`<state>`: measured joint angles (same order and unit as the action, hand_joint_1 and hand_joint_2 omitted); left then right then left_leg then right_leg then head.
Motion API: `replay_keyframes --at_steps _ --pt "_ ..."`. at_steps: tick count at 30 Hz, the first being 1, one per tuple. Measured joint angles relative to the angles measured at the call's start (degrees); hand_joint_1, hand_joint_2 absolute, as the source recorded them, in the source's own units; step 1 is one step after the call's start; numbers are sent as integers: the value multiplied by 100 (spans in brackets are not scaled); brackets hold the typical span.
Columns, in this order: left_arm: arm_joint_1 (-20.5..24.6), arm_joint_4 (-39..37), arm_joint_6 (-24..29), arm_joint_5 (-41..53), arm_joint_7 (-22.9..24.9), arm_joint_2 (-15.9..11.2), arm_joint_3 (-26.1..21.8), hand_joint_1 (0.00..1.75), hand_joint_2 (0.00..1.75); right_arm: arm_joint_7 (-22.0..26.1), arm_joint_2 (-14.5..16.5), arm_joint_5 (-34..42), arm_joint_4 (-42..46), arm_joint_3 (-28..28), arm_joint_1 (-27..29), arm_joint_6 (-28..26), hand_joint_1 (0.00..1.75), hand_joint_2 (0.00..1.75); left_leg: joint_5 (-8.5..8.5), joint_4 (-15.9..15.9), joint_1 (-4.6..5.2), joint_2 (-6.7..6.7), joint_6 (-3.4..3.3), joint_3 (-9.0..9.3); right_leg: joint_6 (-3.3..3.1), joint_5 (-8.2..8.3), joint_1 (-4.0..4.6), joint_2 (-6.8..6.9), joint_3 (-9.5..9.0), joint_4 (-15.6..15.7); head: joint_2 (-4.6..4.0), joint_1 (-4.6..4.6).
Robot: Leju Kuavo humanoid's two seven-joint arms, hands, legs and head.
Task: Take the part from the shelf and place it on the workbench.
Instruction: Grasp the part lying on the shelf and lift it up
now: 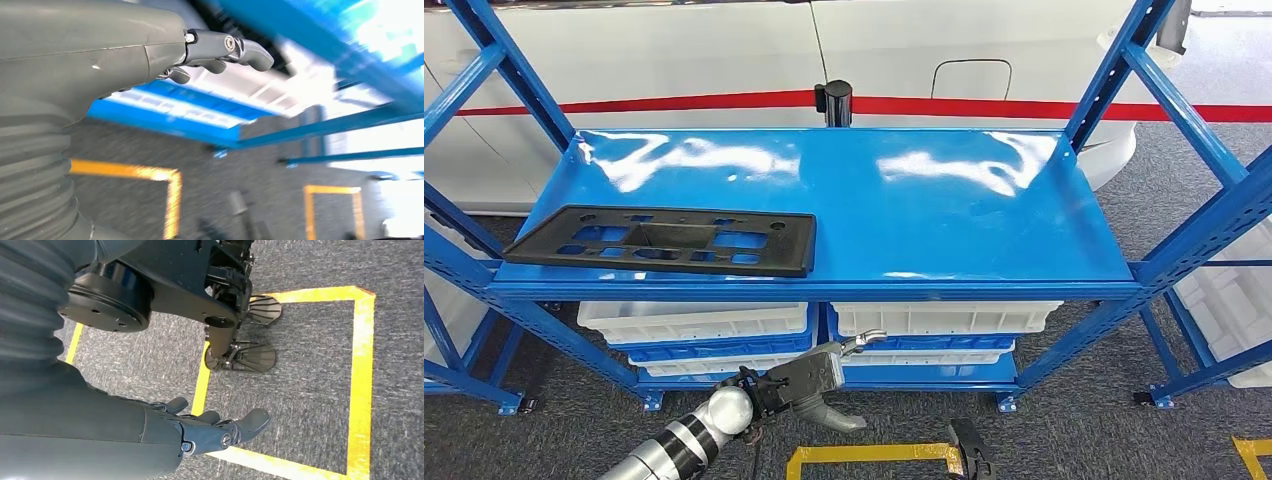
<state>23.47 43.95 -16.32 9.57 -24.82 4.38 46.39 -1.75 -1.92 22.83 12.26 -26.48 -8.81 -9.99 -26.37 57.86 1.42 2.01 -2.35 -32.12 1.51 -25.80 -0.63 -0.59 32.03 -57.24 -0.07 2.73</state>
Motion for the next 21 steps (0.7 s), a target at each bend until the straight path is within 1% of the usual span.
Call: replay_keyframes --at_steps 4,6,9,12,16,21 --pt "-12 592 15 -65 -27 -12 -85 0 175 37 1 -3 0 45 21 -9 0 175 0 0 0 -1 0 0 0 0 0 0 0 0 0 -1" --pt "-65 881 90 -122 -139 -19 -138 0 175 61 2 -6 0 68 33 -23 0 175 0 0 0 -1 0 0 0 0 0 0 0 0 0 -1" --pt "-237 1510 418 -165 -325 -21 -293 0 175 131 11 9 0 126 66 -55 0 175 0 0 0 -1 0 -1 0 0 0 0 0 0 0 -1" --pt "-449 2196 978 78 -420 -21 -455 0 175 198 29 27 0 190 105 -85 0 175 -1 0 0 -1 -1 -2 0 0 0 0 1 0 0 -1" --pt "-703 2916 1914 860 -429 -28 -591 0 175 246 55 35 0 273 144 -119 0 175 -2 0 0 0 -1 -3 0 -1 0 0 1 0 0 0" --pt "-969 3318 3324 2399 -15 -104 -675 0 175 264 68 45 0 395 191 -133 0 175 -1 -1 0 0 -2 -2 0 -1 0 0 1 0 0 -1"
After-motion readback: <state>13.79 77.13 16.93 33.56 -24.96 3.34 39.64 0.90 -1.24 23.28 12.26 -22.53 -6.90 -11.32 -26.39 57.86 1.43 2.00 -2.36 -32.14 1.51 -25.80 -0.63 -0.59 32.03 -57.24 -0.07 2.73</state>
